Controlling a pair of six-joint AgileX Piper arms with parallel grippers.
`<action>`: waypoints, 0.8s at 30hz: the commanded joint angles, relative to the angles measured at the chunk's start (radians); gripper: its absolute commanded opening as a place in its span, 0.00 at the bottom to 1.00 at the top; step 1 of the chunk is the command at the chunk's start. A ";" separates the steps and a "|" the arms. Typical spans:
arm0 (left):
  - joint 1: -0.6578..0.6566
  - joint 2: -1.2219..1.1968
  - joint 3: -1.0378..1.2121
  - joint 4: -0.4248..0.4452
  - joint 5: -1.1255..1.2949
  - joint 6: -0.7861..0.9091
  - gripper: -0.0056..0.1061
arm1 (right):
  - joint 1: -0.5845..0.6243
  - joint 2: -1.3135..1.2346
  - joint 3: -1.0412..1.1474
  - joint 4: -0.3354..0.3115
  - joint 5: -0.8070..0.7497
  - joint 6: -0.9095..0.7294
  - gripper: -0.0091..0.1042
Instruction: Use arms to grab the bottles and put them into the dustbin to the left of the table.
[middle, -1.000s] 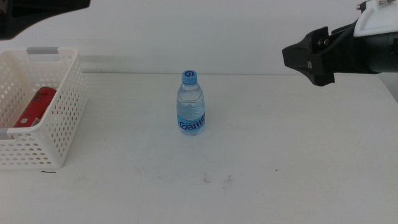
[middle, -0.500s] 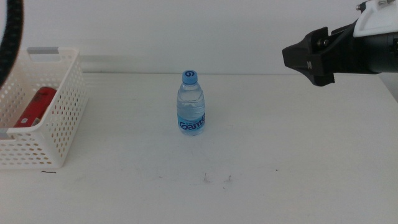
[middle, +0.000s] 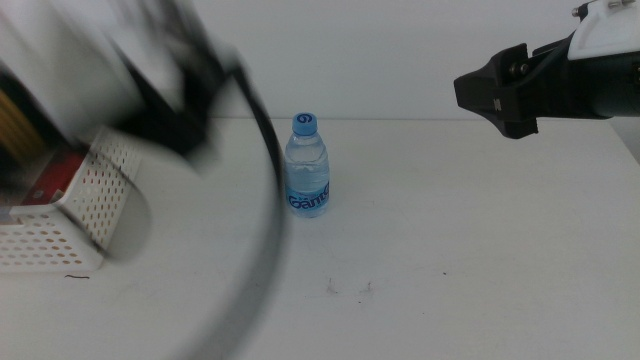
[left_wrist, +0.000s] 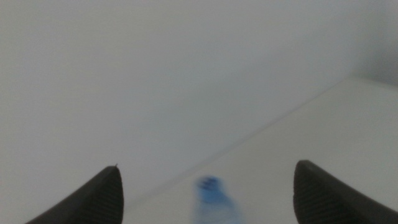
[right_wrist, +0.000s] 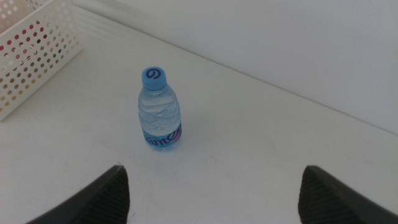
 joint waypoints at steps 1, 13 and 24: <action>-0.002 0.043 0.236 0.010 -0.419 -0.177 0.89 | 0.000 -0.003 0.000 -0.012 -0.007 -0.010 0.80; 0.013 0.600 0.523 -0.089 -1.146 -0.347 0.89 | 0.000 -0.003 0.000 -0.012 -0.006 -0.010 0.80; 0.014 0.911 0.281 -0.154 -1.189 -0.224 0.89 | 0.000 -0.003 0.000 -0.012 -0.006 -0.010 0.80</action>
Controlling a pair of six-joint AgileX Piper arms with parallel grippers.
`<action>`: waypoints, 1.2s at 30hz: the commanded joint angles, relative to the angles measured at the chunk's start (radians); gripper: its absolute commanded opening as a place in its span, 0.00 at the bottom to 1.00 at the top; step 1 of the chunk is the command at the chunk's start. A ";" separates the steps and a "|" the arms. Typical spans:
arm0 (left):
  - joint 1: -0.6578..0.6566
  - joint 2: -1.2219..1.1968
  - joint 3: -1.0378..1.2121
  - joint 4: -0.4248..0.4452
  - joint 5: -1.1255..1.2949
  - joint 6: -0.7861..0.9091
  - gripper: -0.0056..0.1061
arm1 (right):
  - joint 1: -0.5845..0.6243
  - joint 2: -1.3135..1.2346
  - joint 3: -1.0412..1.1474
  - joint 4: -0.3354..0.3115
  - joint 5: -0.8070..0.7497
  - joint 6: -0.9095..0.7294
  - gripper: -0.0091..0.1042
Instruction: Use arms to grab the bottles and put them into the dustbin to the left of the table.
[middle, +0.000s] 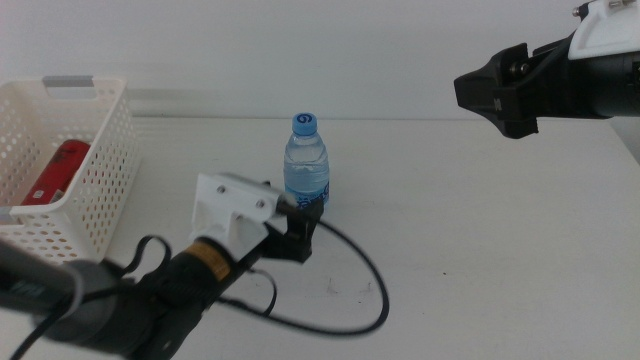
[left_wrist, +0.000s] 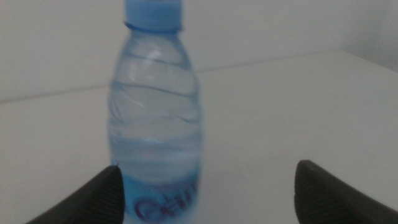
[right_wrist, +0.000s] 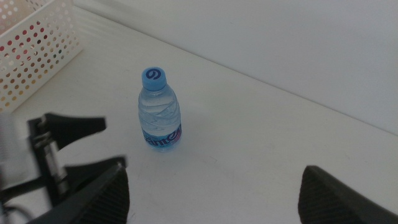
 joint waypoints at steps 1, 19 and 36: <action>0.000 0.037 -0.063 -0.061 0.012 0.034 0.89 | 0.000 -0.005 0.000 -0.010 -0.006 -0.010 0.80; 0.041 0.324 -0.464 -0.108 0.173 0.113 0.89 | 0.000 -0.005 0.000 -0.010 -0.006 -0.010 0.80; 0.027 -0.172 -0.391 -0.061 0.808 0.163 0.03 | 0.000 -0.005 0.000 -0.010 -0.006 -0.010 0.80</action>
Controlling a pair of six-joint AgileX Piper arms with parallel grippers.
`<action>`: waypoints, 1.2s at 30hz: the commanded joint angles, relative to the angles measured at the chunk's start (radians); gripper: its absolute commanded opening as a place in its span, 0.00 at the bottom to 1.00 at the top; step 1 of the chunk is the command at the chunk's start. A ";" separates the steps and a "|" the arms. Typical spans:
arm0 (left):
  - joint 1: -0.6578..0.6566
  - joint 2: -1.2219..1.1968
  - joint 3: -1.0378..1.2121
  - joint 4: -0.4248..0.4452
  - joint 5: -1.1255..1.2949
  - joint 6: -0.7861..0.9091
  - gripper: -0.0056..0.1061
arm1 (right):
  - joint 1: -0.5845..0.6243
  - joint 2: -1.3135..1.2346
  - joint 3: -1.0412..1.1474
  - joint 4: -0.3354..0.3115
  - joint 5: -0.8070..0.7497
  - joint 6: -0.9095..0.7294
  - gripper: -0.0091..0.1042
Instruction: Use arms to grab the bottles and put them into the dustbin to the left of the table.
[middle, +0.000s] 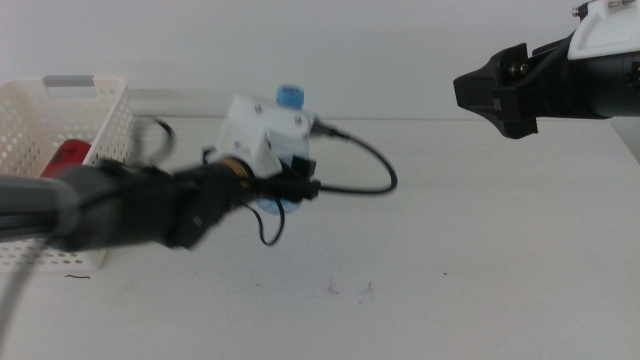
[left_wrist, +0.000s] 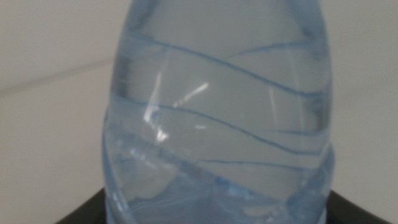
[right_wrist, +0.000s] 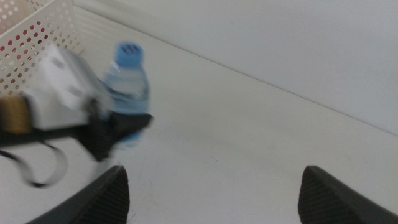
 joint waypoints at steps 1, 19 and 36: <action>-0.010 -0.168 -0.005 0.026 0.148 0.005 0.03 | 0.000 -0.005 0.000 -0.010 -0.006 -0.010 0.80; 0.625 -0.294 -0.667 -0.196 1.292 0.405 0.03 | 0.000 -0.005 0.000 -0.013 -0.006 -0.010 0.80; 0.765 0.119 -0.784 -0.185 1.404 0.467 0.04 | 0.000 -0.005 0.000 -0.017 -0.006 -0.010 0.80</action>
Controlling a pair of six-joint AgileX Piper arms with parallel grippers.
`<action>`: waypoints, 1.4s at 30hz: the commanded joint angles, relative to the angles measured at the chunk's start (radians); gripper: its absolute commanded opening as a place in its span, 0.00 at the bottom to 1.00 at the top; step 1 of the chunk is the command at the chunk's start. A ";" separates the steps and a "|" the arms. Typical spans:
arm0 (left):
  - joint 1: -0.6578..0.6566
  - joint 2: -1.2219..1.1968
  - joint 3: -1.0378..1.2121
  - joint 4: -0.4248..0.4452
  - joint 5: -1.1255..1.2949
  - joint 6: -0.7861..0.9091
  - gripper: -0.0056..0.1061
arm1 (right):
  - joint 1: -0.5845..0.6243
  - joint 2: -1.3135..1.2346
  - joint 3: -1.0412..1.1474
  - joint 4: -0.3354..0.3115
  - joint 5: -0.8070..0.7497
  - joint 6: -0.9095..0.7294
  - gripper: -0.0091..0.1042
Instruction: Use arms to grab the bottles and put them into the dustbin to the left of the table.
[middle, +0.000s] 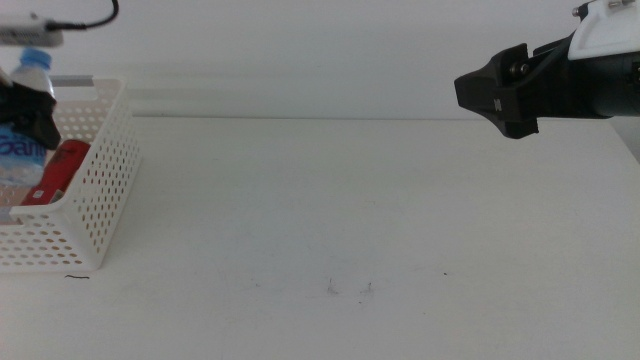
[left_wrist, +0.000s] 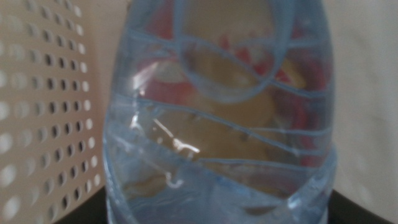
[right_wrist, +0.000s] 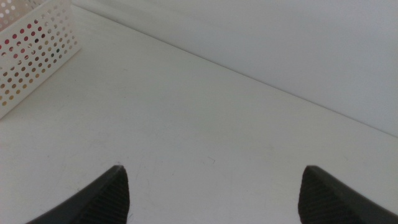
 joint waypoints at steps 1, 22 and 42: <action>0.001 0.022 -0.018 -0.016 -0.042 0.010 0.05 | 0.000 -0.005 0.000 -0.010 -0.006 -0.010 0.80; -0.023 0.012 -0.016 -0.047 -0.033 0.011 0.89 | 0.000 -0.005 0.000 -0.010 -0.006 -0.010 0.80; -0.409 -0.674 -0.007 -0.016 0.042 -0.080 0.89 | 0.000 -0.005 0.000 -0.010 -0.006 -0.010 0.80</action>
